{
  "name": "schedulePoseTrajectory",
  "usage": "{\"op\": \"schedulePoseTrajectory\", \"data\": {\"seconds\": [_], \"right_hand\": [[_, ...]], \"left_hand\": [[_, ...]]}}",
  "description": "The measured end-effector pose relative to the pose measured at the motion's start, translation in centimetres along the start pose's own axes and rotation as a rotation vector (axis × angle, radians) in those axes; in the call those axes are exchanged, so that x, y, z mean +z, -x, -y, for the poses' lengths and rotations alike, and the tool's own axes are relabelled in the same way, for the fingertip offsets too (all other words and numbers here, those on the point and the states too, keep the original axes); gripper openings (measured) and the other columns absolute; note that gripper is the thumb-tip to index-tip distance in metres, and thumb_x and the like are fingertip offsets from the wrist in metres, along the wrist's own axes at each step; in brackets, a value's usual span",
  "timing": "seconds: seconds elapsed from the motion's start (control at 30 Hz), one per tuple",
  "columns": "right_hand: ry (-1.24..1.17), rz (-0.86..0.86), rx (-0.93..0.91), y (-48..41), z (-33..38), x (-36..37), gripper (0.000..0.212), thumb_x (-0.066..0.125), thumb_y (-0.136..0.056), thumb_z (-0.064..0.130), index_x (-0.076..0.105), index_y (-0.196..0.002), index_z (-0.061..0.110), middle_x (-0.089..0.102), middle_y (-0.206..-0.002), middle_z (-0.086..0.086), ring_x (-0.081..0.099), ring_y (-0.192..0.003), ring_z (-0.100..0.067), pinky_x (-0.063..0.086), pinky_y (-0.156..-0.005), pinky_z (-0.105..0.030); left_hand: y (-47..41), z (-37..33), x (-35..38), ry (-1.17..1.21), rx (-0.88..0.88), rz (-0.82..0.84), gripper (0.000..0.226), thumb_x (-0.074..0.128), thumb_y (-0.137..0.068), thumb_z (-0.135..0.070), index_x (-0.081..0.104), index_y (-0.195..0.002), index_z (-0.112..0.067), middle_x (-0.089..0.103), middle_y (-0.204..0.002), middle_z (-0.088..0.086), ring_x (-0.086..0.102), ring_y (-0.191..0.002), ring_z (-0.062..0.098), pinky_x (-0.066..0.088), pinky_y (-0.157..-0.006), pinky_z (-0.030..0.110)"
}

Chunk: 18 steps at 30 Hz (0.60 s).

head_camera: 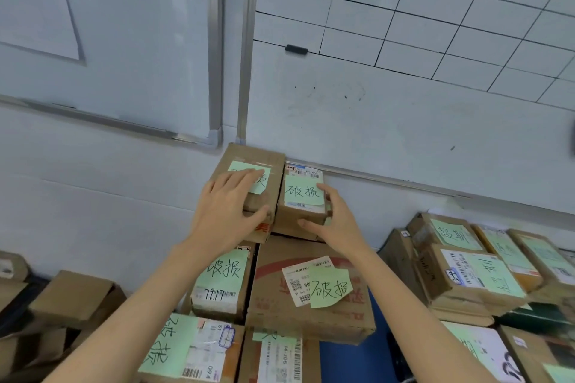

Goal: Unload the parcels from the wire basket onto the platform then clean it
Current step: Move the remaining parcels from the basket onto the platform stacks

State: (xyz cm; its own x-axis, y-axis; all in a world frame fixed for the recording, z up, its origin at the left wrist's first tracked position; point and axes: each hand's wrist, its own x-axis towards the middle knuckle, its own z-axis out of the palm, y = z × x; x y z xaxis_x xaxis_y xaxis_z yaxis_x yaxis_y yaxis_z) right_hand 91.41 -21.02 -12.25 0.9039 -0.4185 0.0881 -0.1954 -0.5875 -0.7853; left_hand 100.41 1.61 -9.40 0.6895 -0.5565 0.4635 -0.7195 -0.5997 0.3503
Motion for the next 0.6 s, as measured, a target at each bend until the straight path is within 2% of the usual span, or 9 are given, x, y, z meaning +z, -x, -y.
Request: {"op": "schedulePoseTrajectory", "data": {"seconds": [0.1,0.2,0.37,0.47,0.6], "right_hand": [[0.029,0.024,-0.004,0.7,0.6,-0.5,0.086,0.081,-0.078,0.042,0.029,-0.147,0.038,0.04,-0.144,0.004,0.046,-0.121,-0.008,0.042,-0.105,-0.033],[0.112,-0.005,-0.014,1.8,0.9,-2.5,0.08,0.071,-0.084,0.051,0.027,-0.15,0.037,0.034,-0.151,0.006,0.039,-0.13,-0.009,0.036,-0.106,-0.033],[0.451,-0.12,-0.083,5.1,0.1,-8.4,0.069,0.055,-0.094,0.054,0.027,-0.153,0.03,0.03,-0.157,0.002,0.03,-0.143,-0.017,0.03,-0.116,-0.039],[0.622,-0.192,-0.022,8.2,-1.3,-12.7,0.069,0.049,-0.094,0.058,0.028,-0.154,0.031,0.023,-0.161,-0.001,0.021,-0.148,-0.019,0.024,-0.119,-0.044],[0.753,-0.264,0.086,14.0,-3.2,-18.9,0.065,0.046,-0.095,0.06,0.031,-0.152,0.031,0.023,-0.16,-0.002,0.02,-0.148,-0.021,0.023,-0.117,-0.042]], "left_hand": [[-0.1,-0.6,0.1,-0.037,0.029,-0.011,0.066,0.04,-0.084,-0.059,0.051,-0.14,-0.025,0.054,-0.141,-0.007,0.044,-0.129,0.017,0.029,-0.106,0.035],[-0.6,-2.0,0.3,-0.058,0.067,0.007,0.065,0.04,-0.086,-0.06,0.049,-0.14,-0.026,0.052,-0.142,-0.008,0.044,-0.13,0.017,0.029,-0.106,0.035],[-1.8,-7.1,1.5,-0.016,0.16,0.034,0.066,0.035,-0.086,-0.06,0.049,-0.141,-0.025,0.053,-0.142,-0.006,0.044,-0.13,0.02,0.029,-0.108,0.038],[-2.3,-11.7,2.8,0.026,0.224,0.066,0.067,0.036,-0.084,-0.058,0.052,-0.14,-0.024,0.054,-0.142,-0.004,0.047,-0.13,0.022,0.029,-0.108,0.039],[-2.0,-18.6,5.1,0.075,0.339,0.126,0.068,0.037,-0.084,-0.057,0.055,-0.137,-0.019,0.058,-0.138,0.002,0.052,-0.124,0.027,0.031,-0.101,0.037]]}}
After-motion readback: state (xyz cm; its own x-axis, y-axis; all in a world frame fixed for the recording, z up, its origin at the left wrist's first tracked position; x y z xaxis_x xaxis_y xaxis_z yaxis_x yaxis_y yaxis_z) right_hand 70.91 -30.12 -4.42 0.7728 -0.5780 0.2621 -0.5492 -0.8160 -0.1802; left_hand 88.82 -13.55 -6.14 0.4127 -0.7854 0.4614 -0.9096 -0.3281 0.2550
